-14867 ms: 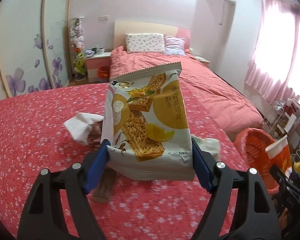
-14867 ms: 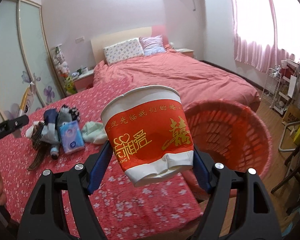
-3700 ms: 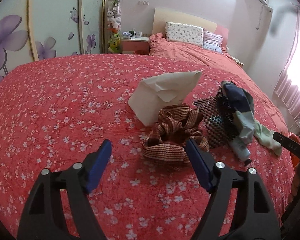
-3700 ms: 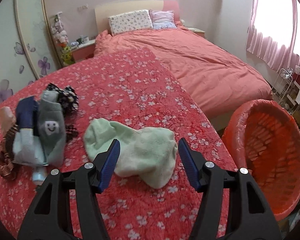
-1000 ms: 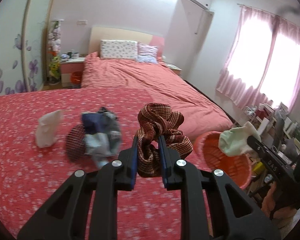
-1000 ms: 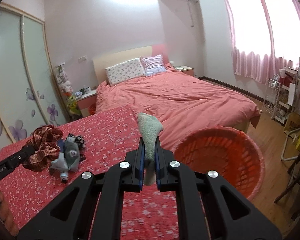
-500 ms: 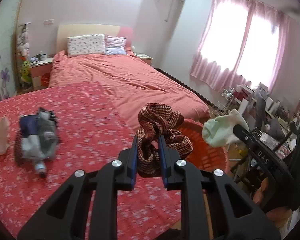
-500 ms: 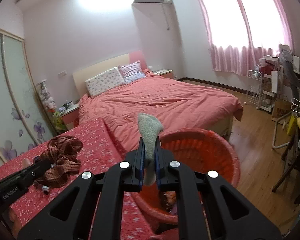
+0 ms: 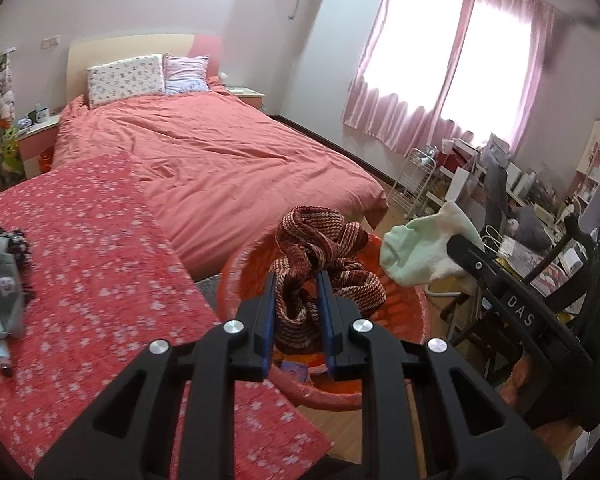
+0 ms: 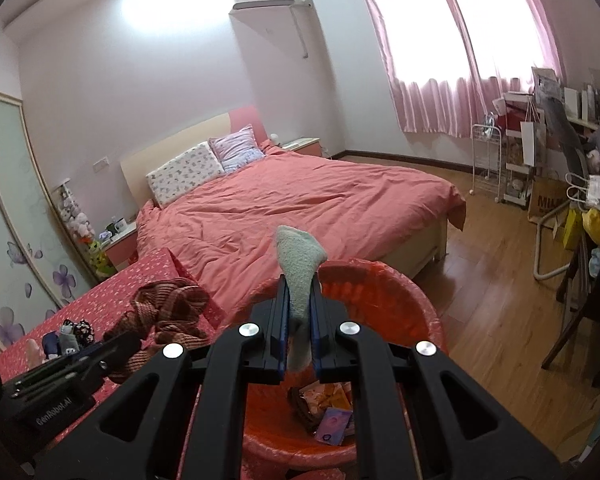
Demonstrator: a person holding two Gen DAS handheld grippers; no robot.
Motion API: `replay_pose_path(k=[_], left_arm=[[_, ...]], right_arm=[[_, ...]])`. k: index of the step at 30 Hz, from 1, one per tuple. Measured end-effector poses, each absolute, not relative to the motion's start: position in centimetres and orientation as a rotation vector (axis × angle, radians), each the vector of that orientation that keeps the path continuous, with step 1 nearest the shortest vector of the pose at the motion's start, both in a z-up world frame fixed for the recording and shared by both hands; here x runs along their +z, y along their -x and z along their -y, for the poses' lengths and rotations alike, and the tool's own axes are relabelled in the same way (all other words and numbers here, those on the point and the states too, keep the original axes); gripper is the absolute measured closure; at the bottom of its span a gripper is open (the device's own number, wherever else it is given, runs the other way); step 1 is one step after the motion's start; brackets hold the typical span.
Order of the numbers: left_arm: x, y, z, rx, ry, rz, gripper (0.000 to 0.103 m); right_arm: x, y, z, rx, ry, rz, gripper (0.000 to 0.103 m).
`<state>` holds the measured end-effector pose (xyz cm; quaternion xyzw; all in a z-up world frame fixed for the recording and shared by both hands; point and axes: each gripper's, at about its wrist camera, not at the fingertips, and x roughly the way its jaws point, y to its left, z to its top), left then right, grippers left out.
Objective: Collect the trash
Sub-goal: 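Carry the cloth and scrunchie over the orange basket and open both tools, then grasp the navy cloth bundle with the right tool while the left tool approaches the white tissue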
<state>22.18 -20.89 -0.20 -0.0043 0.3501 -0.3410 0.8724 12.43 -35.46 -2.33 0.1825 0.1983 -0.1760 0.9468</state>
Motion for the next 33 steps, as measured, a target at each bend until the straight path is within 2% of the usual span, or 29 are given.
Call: replay_pose_path(k=[7, 10, 12, 15, 17, 29, 33], left_arm=[[-2.0, -24.0, 23.1, -0.731, 0.001, -0.777, 0.083], [-3.1, -24.5, 24.0, -0.731, -0.009, -0.805, 0.073], [-3.7, -24.8, 24.3, -0.719, -0.014, -0.818, 0.067], [-4.5, -25.5, 24.3, -0.707, -0.012, -0.847, 0.061], [-4.9, -25.7, 24.0, -0.695, -0.014, -0.854, 0.059], [-4.7, -25.0, 18.6, -0.553, -0.088, -0.805, 0.044], [-4.4, -24.8, 16.2, -0.511, -0.083, -0.801, 0.044]], right_arm=[[-3.0, -12.8, 36.6, -0.37, -0.385, -0.413, 0.094], [-3.3, -13.2, 36.8, -0.37, -0.395, -0.423, 0.094], [-3.6, -13.5, 37.0, -0.363, -0.408, -0.433, 0.089], [-4.2, -13.8, 37.2, -0.364, -0.42, -0.46, 0.071], [-4.6, -13.8, 37.4, -0.36, -0.43, -0.474, 0.064], [-4.2, -13.8, 36.2, -0.388, -0.385, -0.521, 0.064], [-3.9, -14.1, 35.2, -0.377, -0.363, -0.533, 0.064]])
